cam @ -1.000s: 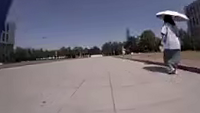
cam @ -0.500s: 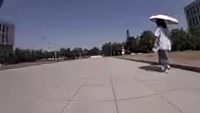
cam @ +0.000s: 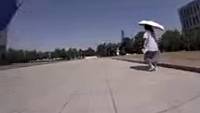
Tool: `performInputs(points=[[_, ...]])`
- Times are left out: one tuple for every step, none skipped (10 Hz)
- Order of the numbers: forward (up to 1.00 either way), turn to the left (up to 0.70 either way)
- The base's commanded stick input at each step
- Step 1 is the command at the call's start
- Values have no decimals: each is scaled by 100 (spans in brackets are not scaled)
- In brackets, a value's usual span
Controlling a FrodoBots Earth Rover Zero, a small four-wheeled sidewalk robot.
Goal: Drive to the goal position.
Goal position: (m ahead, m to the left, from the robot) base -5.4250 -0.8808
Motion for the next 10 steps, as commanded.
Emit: performInputs(points=[[100,0],[100,0],[100,0],[100,0],[100,0],[100,0],[100,0],[100,0],[100,0],[100,0]])
